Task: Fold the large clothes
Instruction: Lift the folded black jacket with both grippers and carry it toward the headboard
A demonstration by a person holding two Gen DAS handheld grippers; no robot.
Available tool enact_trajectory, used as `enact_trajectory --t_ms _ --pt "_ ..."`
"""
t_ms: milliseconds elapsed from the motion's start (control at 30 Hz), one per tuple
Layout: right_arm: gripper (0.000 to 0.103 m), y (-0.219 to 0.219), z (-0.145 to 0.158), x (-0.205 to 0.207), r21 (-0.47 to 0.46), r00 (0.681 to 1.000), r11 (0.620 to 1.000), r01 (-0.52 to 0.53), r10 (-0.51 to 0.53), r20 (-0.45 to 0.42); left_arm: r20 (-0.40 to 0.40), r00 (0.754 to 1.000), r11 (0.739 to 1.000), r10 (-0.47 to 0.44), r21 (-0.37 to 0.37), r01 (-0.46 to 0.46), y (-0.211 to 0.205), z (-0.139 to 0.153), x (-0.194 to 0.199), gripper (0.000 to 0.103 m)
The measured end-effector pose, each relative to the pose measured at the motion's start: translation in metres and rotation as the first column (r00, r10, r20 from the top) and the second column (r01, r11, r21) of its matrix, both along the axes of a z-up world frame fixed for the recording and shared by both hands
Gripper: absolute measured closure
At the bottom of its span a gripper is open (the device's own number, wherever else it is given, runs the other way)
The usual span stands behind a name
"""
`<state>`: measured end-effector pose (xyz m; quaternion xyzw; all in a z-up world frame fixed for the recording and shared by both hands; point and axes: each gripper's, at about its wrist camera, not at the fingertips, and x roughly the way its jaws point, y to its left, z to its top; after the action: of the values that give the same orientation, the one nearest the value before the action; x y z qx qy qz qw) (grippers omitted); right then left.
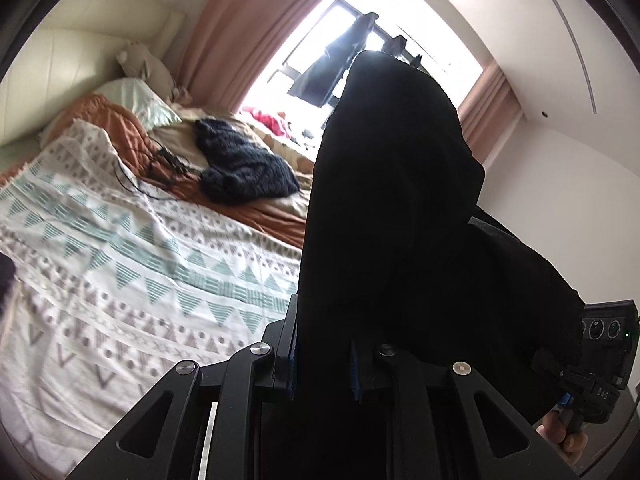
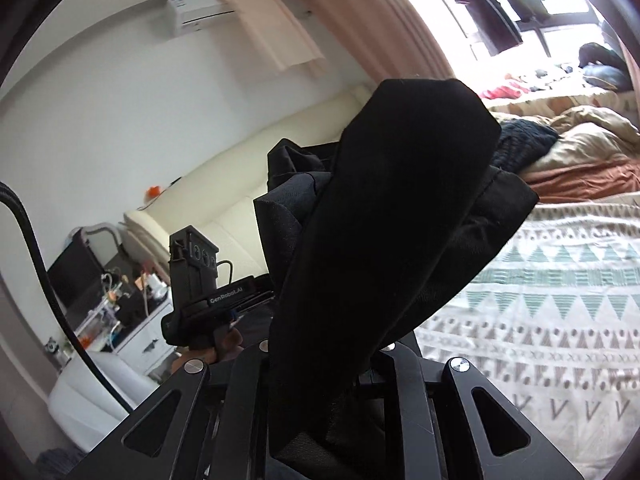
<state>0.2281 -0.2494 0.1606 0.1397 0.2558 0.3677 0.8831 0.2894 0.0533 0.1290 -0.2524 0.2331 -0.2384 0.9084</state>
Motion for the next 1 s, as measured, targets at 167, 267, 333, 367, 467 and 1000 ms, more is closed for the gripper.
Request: enact_trajectory --t_ms 167,267,333,367,467,1000 --pt "0.087 0.057 0.012 -0.008 -0.002 0.998 0.998 -0.055 0.055 0.021 0.031 0.998 0.998 0.06 -0.004 -0.06 0.058 0.015 -0.028 0.083" --pt "0.087 0.088 0.015 -0.01 -0.002 0.996 0.997 -0.083 0.083 0.022 0.042 0.994 0.995 0.098 0.006 -0.098 0.089 0.02 -0.039 0.083" --pt "0.087 0.111 0.018 -0.012 -0.005 0.994 0.995 -0.104 0.104 0.026 0.05 0.991 0.992 0.126 0.013 -0.126 0.111 0.023 -0.042 0.083" --pt "0.087 0.123 0.019 -0.014 -0.004 0.993 0.993 -0.114 0.115 0.027 0.055 0.989 0.99 0.14 0.017 -0.141 0.121 0.025 -0.046 0.083" --pt "0.087 0.151 0.021 -0.013 -0.001 0.989 0.989 -0.146 0.146 0.029 0.066 0.982 0.983 0.177 0.028 -0.179 0.15 0.027 -0.054 0.083" --pt "0.087 0.32 0.005 -0.009 -0.03 0.948 0.949 -0.312 0.314 0.045 0.071 0.926 0.923 0.37 0.089 -0.375 0.289 0.029 -0.093 0.084"
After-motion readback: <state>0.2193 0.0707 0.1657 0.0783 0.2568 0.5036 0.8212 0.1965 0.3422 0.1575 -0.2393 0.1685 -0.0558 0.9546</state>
